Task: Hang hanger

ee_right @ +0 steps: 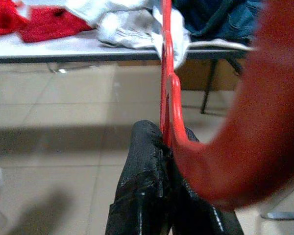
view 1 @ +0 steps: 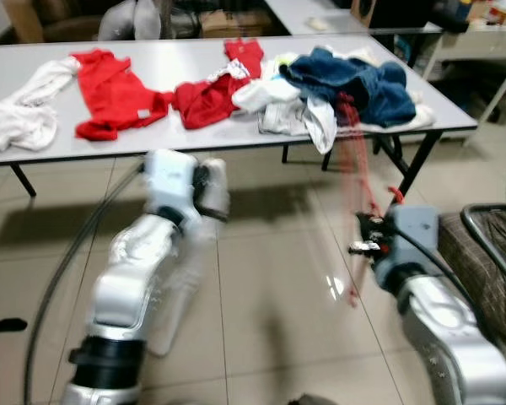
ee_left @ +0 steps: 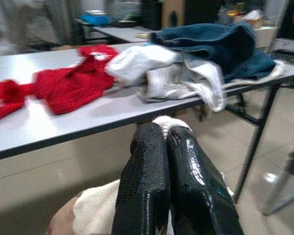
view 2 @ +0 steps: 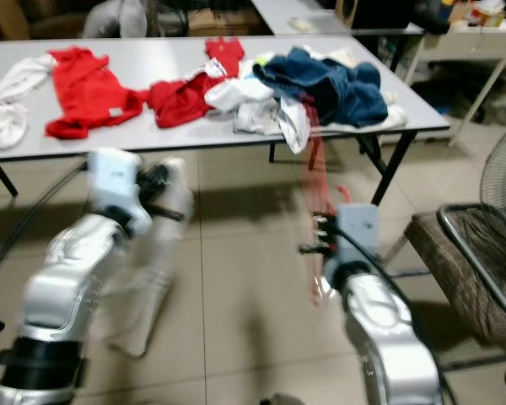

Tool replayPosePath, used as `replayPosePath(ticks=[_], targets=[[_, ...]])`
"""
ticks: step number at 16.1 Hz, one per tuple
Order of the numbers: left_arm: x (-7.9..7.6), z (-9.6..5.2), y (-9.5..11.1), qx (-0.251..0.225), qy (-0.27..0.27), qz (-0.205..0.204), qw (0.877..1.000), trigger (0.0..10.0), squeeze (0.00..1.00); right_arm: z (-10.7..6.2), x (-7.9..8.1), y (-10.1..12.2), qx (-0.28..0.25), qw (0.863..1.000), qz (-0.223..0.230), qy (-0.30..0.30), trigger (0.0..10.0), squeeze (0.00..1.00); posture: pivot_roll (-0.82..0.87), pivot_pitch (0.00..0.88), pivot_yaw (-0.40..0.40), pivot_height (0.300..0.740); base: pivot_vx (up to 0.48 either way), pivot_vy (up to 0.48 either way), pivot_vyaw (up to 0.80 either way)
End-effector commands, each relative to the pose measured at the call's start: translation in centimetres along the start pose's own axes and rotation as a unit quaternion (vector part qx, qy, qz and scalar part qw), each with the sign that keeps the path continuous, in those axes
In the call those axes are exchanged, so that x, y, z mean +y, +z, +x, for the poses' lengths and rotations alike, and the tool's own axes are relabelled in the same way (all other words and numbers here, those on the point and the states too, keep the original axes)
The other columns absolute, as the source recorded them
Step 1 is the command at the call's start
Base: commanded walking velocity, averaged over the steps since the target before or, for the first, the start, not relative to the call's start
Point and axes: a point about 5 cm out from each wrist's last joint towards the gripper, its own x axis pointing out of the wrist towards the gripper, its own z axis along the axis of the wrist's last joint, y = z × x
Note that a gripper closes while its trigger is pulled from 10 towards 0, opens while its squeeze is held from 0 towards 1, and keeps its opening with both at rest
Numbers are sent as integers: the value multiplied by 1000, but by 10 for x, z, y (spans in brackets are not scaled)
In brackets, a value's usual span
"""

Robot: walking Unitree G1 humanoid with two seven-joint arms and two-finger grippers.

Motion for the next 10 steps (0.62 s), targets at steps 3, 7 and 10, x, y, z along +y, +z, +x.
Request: replayPosePath(ticks=[3, 7, 10], targets=[[13, -1, 7, -13, 22, 7, 1000, 10000, 0, 4, 9, 9, -24, 999, -8, 28, 10000, 0, 0, 20, -24, 740, 354, 0, 0], [20, 5, 16, -30, 43, 4, 999, 10000, 0, 0, 13, 19, -44, 994, -36, 95, 10000, 0, -4, 8, -27, 740, 370, 0, 0], [27, 8, 23, -39, 56, 10, 998, 10000, 0, -1, 7, 23, -40, 990, -73, 116, 10000, 0, -7, 4, -24, 740, 372, 0, 181]])
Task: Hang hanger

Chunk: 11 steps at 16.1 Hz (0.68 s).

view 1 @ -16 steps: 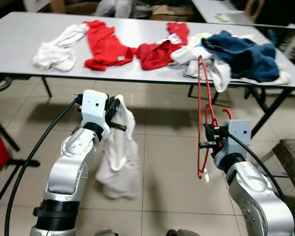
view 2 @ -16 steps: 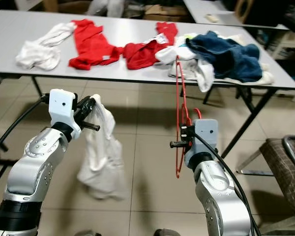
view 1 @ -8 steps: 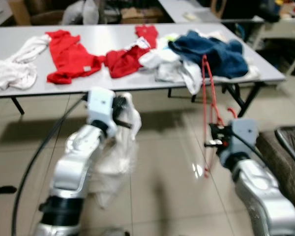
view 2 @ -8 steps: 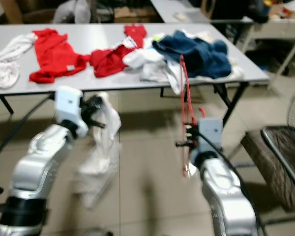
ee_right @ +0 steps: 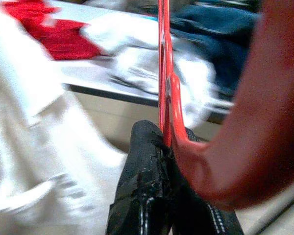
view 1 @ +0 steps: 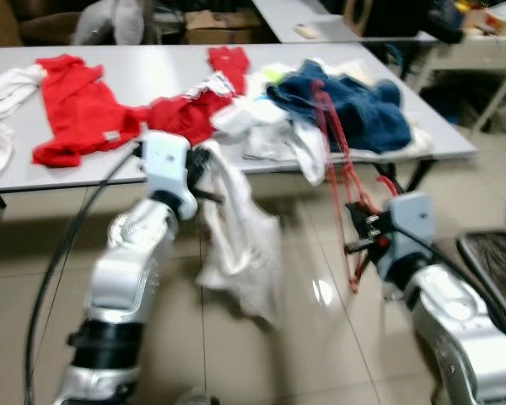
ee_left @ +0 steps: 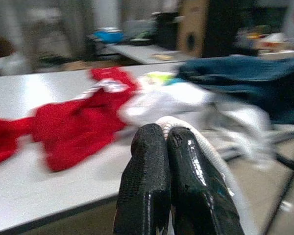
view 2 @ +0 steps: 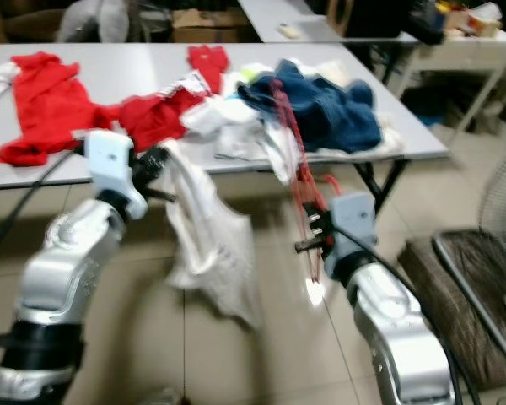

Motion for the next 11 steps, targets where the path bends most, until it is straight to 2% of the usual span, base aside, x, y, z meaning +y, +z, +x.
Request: replayPosePath(ticks=[1, 3, 5, 8, 10, 11], targets=[[1, 3, 10, -19, 6, 3, 1000, 10000, 0, -1, -1, 5, -5, 1000, -16, 10, 10000, 0, -7, 4, -24, 740, 371, 0, 800], [3, 7, 20, -32, 6, 9, 999, 10000, 0, -2, 3, 8, -11, 999, -30, 34, 10000, 0, -5, 4, -25, 740, 371, 0, 656], [5, 17, 41, -57, -8, 19, 998, 10000, 0, -11, 0, 16, -16, 996, -31, 79, 10000, 0, -3, 5, -27, 740, 369, 0, 0], [0, 51, 68, -76, -50, 31, 995, 10000, 0, -45, -20, 27, 36, 975, -78, 203, 10000, 0, -15, 1, -17, 740, 368, 0, 0], [-2, 66, 85, -91, -60, 36, 993, 10000, 0, -60, -29, 26, 94, 957, -114, 250, 10000, 0, -20, 0, -9, 740, 366, 0, 0], [-3, 69, 89, -93, -64, 39, 993, 10000, 0, -62, -30, 26, 105, 952, -119, 261, 10000, 0, -22, 0, -3, 740, 368, 0, 0]])
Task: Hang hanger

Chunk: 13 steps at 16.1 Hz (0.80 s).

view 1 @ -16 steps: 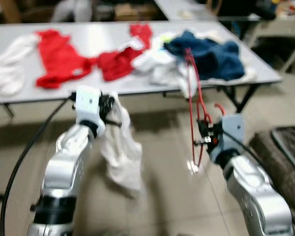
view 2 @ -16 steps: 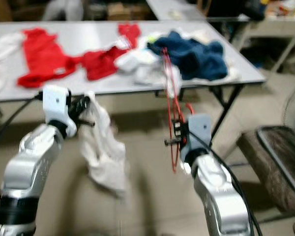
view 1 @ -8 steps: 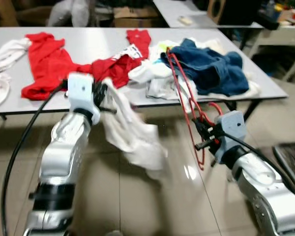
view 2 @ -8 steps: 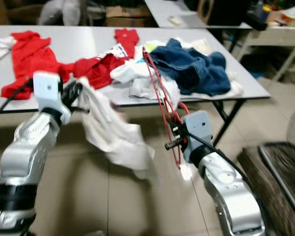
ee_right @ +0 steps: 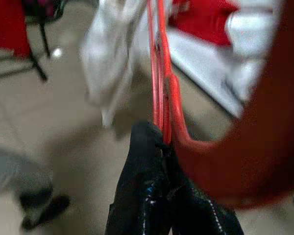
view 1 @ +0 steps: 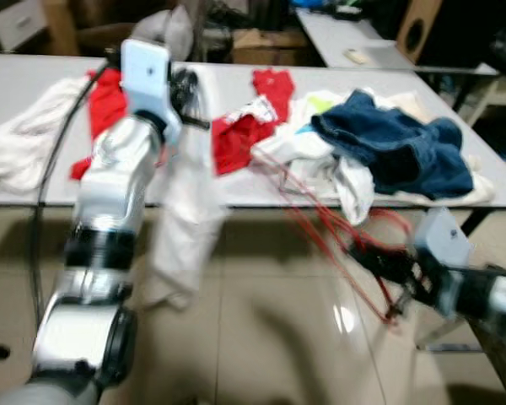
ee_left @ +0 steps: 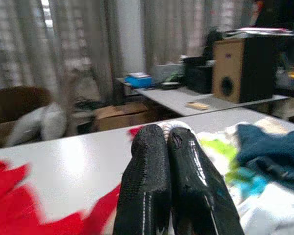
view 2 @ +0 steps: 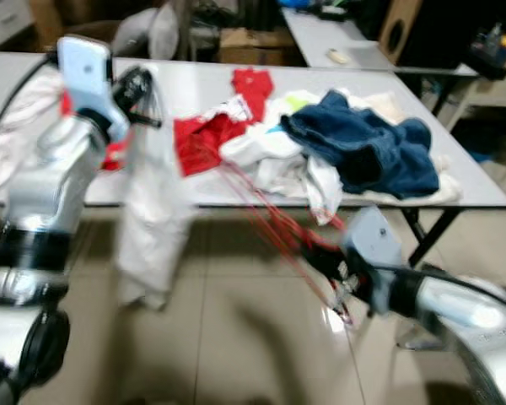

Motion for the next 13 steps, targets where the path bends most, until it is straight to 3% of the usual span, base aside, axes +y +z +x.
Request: replayPosePath(ticks=[1, 5, 10, 13], targets=[[-14, 9, 16, -31, -32, 13, 999, 10000, 0, -4, -1, 5, -1, 1000, -4, 10, 10000, 0, -25, 0, -1, 740, 368, 0, 0], [-23, 16, 36, -71, -65, -14, 995, 10000, 0, 15, -11, 12, -1, 1000, -21, -3, 10000, 0, -25, 0, -9, 740, 364, 0, 0], [-27, 10, 59, -108, -98, -16, 989, 10000, 0, 37, -21, 27, -9, 999, -47, 4, 10000, 0, -18, 0, -16, 740, 366, 0, 0], [-27, 4, 76, -131, -115, -19, 985, 10000, 0, 49, -36, 35, -4, 998, -69, 1, 10000, 0, -2, 1, -31, 740, 371, 0, 0]])
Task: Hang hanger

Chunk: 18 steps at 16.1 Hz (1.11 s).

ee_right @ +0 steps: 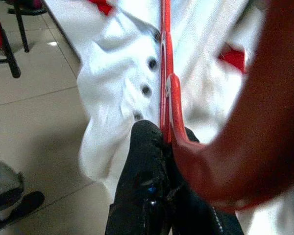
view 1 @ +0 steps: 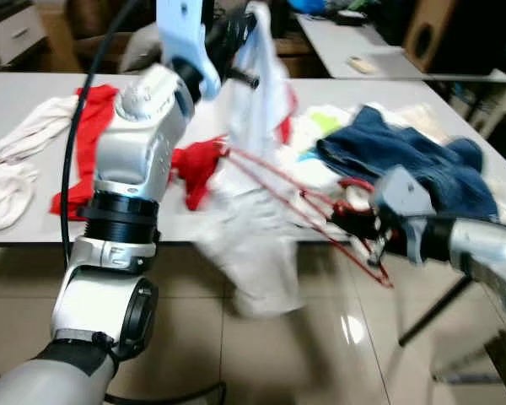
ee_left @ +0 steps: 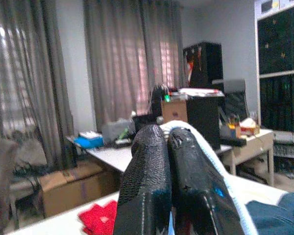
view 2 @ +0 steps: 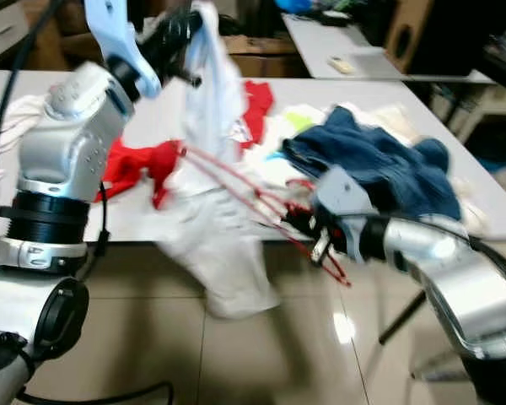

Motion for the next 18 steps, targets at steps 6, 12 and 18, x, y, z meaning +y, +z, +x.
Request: replayPosePath(ticks=[6, 12, 18], targets=[[-1, -4, 31, -32, -32, 8, 999, 10000, 0, 11, -42, 19, 30, 997, -74, -13, 10000, 0, 5, 0, -36, 740, 373, 0, 0], [-10, -6, 63, -91, -65, -28, 993, 10000, 0, -18, -146, 100, -68, 930, -160, -325, 10000, 0, 11, 4, -47, 740, 372, 0, 0], [-29, -5, 59, -104, -70, -81, 989, 10000, 0, -62, -170, 142, -195, 800, -227, -519, 10000, 0, 9, 12, -38, 740, 364, 0, 0]])
